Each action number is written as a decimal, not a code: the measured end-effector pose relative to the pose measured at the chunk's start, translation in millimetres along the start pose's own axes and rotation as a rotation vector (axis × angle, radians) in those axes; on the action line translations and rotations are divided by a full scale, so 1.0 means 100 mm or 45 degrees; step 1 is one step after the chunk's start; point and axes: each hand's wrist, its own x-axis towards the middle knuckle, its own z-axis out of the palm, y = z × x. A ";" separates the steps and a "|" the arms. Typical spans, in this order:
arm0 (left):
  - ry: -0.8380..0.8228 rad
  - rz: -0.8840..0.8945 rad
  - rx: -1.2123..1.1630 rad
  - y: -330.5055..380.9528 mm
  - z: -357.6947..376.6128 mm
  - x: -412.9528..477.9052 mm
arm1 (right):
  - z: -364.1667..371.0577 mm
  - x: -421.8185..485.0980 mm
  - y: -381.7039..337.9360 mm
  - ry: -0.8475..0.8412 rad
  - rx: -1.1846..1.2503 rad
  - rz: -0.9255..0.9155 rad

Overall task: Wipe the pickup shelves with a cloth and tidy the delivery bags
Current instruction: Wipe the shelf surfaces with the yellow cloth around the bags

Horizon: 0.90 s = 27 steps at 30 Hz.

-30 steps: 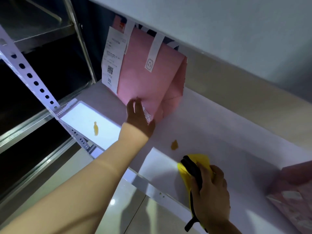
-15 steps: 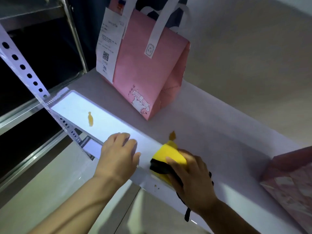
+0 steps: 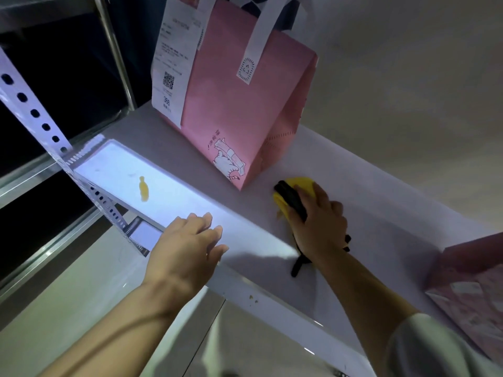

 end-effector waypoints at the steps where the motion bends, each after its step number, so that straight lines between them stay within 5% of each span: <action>1: -0.008 -0.014 -0.013 0.01 0.00 0.00 | 0.00 -0.06 -0.06 0.011 0.025 -0.094; 7: -0.058 -0.024 -0.058 0.00 -0.02 -0.01 | -0.06 -0.58 0.10 -0.097 0.134 -0.671; 9: -0.083 0.009 -0.061 -0.03 -0.02 -0.01 | -0.10 -0.48 0.31 -0.126 0.099 -0.521; 13: -0.027 0.054 0.003 -0.03 -0.06 0.00 | -0.10 -0.02 0.29 -0.066 -0.005 0.150; 15: -0.074 0.047 -0.014 -0.03 -0.03 0.00 | -0.05 -0.04 0.01 -0.050 -0.153 0.143; 19: -0.067 0.085 -0.026 -0.05 0.00 -0.01 | -0.07 -0.57 -0.29 0.020 -0.083 -0.381; 22: -0.086 0.091 -0.015 -0.05 -0.03 -0.01 | -0.23 -0.82 -0.06 -0.036 -0.026 -0.568; 24: -0.088 0.085 -0.025 -0.07 -0.03 0.00 | -0.23 -0.79 0.23 -0.128 -0.056 -0.533; 27: -0.070 0.090 -0.013 -0.06 -0.03 0.00 | -0.20 -0.57 0.60 -0.248 0.049 -0.102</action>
